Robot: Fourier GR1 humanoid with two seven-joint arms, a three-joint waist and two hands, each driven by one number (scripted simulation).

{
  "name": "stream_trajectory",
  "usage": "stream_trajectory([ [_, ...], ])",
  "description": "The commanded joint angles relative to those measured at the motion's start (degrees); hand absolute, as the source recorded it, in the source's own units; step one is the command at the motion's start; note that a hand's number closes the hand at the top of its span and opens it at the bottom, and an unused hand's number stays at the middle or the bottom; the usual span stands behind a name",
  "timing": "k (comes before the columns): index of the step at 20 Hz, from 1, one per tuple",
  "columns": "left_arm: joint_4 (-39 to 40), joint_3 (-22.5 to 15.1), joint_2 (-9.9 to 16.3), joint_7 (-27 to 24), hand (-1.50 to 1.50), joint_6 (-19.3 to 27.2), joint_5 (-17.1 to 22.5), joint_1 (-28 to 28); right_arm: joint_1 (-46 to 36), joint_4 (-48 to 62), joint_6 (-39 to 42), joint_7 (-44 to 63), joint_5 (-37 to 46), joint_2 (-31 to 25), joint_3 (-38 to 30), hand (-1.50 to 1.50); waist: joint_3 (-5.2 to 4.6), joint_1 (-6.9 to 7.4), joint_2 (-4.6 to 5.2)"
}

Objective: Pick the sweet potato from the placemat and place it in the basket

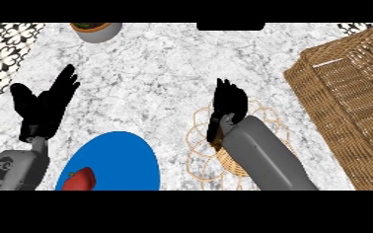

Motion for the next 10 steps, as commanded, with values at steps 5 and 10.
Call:
stream_trajectory([
  [5, -0.3, 1.3, -2.9, -0.5, 0.00, -0.3, -2.8, 0.3, 8.1, -5.4, 2.5, 1.1, 4.1, -0.4, -0.2, -1.50, 0.00, -0.06, -0.02],
  [10, 1.7, 4.6, -1.7, -0.8, 0.00, -5.3, -2.4, 0.0, 5.3, -8.3, 5.5, 3.1, 2.0, 3.1, -3.4, -1.50, -0.01, 0.14, 0.04],
])
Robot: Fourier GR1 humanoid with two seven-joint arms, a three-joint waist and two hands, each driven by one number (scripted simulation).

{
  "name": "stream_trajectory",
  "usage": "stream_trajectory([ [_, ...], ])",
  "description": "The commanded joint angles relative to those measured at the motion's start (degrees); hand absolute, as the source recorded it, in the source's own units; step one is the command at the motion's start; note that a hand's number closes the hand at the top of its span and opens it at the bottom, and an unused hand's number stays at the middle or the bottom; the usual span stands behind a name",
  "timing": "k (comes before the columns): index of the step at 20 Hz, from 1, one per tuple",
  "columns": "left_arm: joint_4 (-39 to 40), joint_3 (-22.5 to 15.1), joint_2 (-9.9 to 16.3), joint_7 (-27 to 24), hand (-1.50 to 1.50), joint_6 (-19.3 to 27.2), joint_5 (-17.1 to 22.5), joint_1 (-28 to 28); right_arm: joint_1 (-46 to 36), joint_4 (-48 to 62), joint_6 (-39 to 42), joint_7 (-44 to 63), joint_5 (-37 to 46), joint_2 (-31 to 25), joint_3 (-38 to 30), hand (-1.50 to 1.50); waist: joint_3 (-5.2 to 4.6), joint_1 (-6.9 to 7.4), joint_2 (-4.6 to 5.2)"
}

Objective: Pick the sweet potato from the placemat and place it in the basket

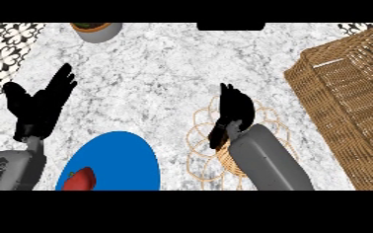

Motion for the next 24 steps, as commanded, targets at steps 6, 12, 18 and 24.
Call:
stream_trajectory([
  [6, 1.9, 0.7, -3.8, -0.9, 0.00, 0.5, -4.7, -0.8, 1.2, -2.6, 4.5, 2.8, 1.0, 2.7, -0.3, -1.50, -0.01, 0.10, 0.06],
  [12, -5.0, 2.6, -3.1, 3.8, 0.00, -1.3, -2.6, 1.0, 5.8, -3.3, 5.4, 1.5, 6.7, 1.8, -0.2, -1.50, 0.00, 0.12, -0.03],
  [18, -4.8, 4.7, -2.2, 3.8, 0.00, -4.2, -2.6, 2.4, 3.2, 2.7, 3.9, 2.1, 6.3, 2.7, 1.8, -1.50, 0.00, 0.37, 0.04],
  [24, -0.9, 4.3, -4.7, 1.6, 0.00, -3.8, -4.4, -0.2, 1.0, 11.0, 6.1, -4.1, 8.0, 2.7, 1.2, 1.50, 0.00, 0.31, 0.12],
])
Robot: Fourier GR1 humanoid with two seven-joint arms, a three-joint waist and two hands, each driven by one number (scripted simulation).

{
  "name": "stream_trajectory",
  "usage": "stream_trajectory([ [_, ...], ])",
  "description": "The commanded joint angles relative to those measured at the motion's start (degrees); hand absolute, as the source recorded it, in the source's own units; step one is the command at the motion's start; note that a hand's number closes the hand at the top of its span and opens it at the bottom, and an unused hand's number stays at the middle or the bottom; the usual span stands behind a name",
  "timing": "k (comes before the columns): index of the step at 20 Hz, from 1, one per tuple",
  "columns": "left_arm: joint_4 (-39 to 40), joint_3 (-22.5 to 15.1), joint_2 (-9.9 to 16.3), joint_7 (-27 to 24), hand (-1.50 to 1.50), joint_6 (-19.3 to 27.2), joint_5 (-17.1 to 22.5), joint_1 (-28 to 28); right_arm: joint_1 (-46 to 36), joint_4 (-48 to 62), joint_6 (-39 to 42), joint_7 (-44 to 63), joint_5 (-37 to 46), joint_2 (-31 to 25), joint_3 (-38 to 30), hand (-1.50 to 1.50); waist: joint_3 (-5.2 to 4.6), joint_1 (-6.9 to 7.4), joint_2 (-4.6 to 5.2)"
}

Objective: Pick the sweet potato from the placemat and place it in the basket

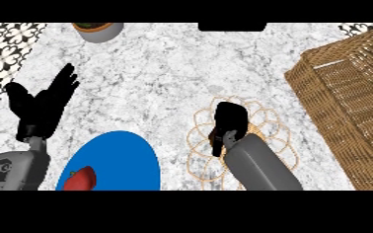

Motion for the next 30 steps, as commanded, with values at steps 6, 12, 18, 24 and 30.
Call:
stream_trajectory([
  [6, -0.1, 0.2, -2.8, -0.2, 0.00, 1.5, -2.6, -1.2, -1.4, 8.6, -3.4, -0.8, -1.5, 0.6, 3.7, 1.50, 0.12, 0.17, 0.38],
  [12, 1.3, 1.0, -0.6, 0.0, 0.00, -2.7, -0.8, -1.9, -7.1, 7.8, -17.3, 7.0, -2.3, 0.6, -4.0, 1.50, 0.14, 1.19, 0.86],
  [18, 0.1, -0.9, -2.7, 0.8, 0.00, -0.8, -2.2, -3.5, -15.0, 12.4, -36.4, 14.0, 0.3, 0.6, -12.7, 1.50, 0.23, 3.53, 1.50],
  [24, 0.7, -1.0, -2.4, 1.7, 0.00, -1.6, -2.0, -4.4, -20.1, 11.4, -55.6, 8.0, 3.1, 0.6, -13.3, 1.50, 0.22, 4.24, 1.30],
  [30, 0.9, -0.4, -2.1, 1.1, 0.00, -0.5, -3.0, -3.5, -31.2, 17.5, -64.5, 13.5, 15.2, 0.6, -14.7, 1.50, -0.01, 2.76, 0.68],
])
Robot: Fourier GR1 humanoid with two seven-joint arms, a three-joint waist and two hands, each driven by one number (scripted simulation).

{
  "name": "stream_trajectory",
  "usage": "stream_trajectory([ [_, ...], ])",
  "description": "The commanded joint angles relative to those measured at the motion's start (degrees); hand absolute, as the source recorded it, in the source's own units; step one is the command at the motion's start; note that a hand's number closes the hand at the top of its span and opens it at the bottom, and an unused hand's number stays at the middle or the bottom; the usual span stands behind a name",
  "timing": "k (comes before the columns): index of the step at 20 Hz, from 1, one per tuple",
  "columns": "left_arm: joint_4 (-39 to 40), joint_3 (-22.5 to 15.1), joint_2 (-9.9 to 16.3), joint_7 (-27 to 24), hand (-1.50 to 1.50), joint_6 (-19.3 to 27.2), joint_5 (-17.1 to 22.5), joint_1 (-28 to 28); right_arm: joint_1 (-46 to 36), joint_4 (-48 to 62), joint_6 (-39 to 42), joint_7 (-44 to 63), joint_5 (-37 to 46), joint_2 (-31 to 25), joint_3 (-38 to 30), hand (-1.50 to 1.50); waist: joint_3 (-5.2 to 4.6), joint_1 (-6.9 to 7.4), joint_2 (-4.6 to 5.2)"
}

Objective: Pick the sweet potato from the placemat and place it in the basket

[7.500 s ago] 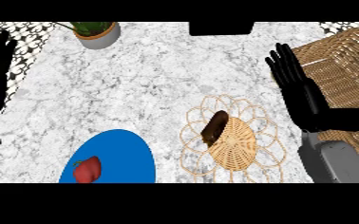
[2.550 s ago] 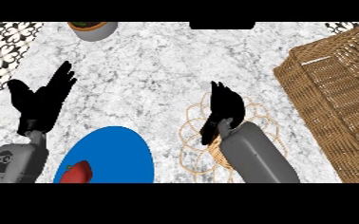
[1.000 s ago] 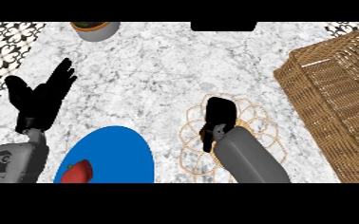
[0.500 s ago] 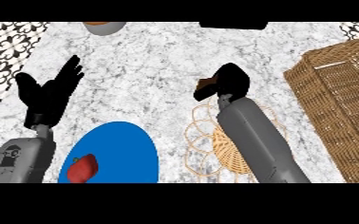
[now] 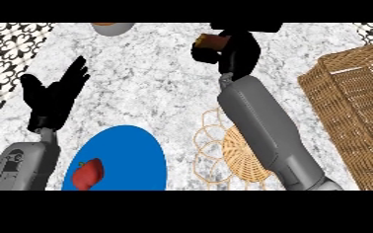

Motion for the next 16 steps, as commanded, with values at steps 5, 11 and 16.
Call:
stream_trajectory([
  [5, 2.3, 1.0, 0.0, -1.5, 0.00, 0.2, -0.4, 0.2, -13.9, 7.9, -6.4, 18.4, 14.0, 0.3, -2.3, 1.50, -0.15, -2.27, -0.73],
  [11, 2.1, 3.3, 2.0, 1.2, 0.00, -0.8, 1.4, -0.8, -21.0, 11.5, 1.3, 22.2, 20.7, -1.0, -8.4, 1.50, -0.09, -3.43, -0.87],
  [16, 0.1, 3.1, 2.3, -0.7, 0.00, -1.9, 1.3, 2.5, -25.2, 15.6, 1.2, 22.1, 24.3, -5.2, -13.4, 1.50, -0.06, -2.44, -0.63],
])
